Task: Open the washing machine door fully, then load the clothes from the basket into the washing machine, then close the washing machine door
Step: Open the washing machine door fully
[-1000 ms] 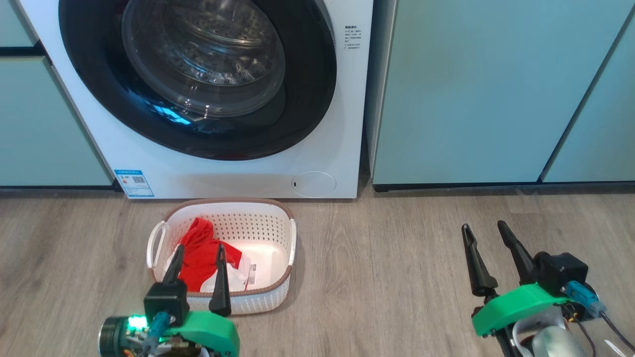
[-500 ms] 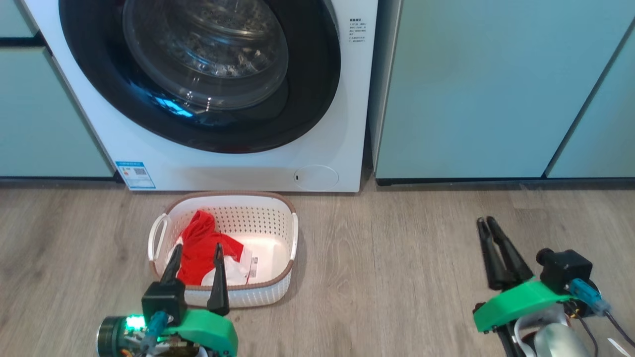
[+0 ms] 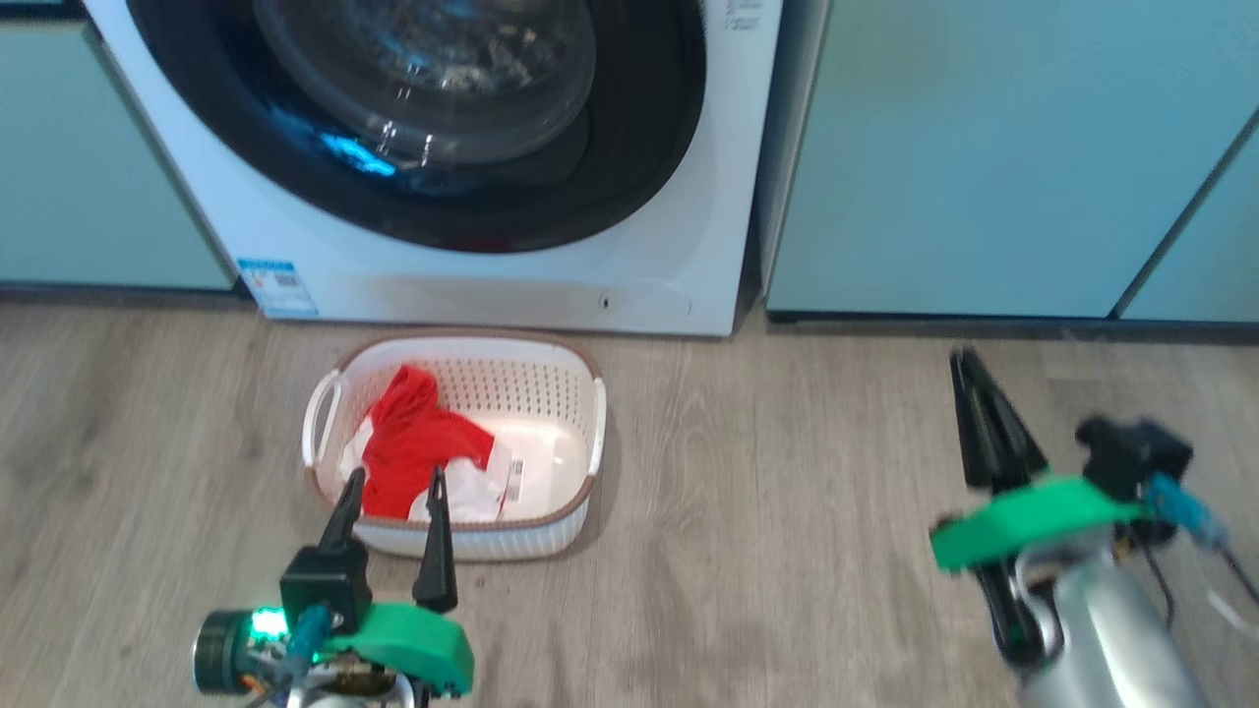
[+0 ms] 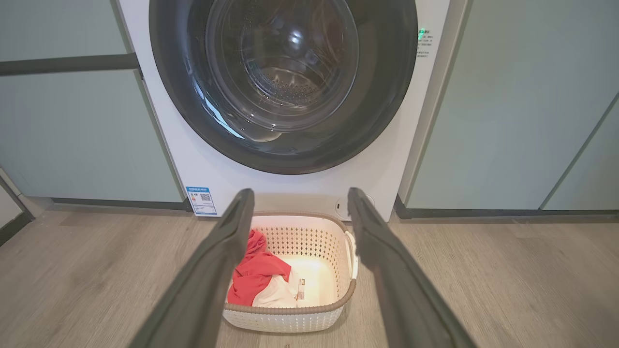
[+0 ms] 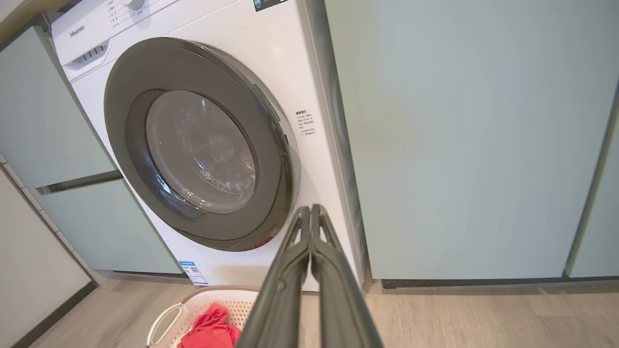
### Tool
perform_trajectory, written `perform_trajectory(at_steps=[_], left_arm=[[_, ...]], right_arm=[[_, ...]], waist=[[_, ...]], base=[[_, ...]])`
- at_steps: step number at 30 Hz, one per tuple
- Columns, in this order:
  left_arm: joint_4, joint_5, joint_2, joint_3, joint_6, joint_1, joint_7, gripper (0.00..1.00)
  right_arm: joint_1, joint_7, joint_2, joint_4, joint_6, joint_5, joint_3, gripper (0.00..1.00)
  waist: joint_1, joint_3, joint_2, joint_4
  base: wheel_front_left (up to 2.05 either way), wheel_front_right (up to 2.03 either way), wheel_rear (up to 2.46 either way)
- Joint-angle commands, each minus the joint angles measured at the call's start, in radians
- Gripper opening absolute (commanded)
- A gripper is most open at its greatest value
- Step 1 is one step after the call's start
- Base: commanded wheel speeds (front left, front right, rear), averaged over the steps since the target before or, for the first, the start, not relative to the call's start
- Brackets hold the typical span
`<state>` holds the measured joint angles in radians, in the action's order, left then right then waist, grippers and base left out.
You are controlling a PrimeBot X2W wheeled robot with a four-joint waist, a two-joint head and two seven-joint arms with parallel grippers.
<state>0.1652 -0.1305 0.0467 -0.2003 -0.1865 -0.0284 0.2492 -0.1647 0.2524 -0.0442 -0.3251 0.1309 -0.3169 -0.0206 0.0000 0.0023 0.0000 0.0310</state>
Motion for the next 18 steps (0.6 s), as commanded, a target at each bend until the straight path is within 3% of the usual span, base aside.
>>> perform_trajectory(at_steps=[1,7,13,18], left_arm=[[-0.040,0.011,0.004,0.028,0.005,0.063,0.013,1.00],[-0.054,0.014,0.004,0.031,0.015,0.131,0.013,1.00],[-0.072,0.000,0.004,0.024,0.021,0.201,0.013,1.00],[-0.082,-0.021,0.004,0.009,0.018,0.252,0.013,1.00]], right_arm=[[-0.075,0.009,-0.006,0.023,0.000,-0.008,-0.034,0.00],[-0.326,-0.032,-0.014,-0.032,0.000,-0.127,-0.050,0.00],[-0.605,-0.146,-0.058,-0.085,0.000,-0.302,-0.055,0.00],[-0.813,-0.247,-0.067,-0.198,0.000,-0.418,-0.025,0.00]], waist=[[0.0000,0.030,0.0000,0.017],[0.0000,0.152,0.0000,0.059],[0.0000,0.263,0.0000,0.107],[0.0000,0.331,0.0000,0.147]], base=[[0.00,0.00,0.00],[0.00,0.00,0.00],[0.00,0.00,0.00],[0.00,0.00,0.00]])
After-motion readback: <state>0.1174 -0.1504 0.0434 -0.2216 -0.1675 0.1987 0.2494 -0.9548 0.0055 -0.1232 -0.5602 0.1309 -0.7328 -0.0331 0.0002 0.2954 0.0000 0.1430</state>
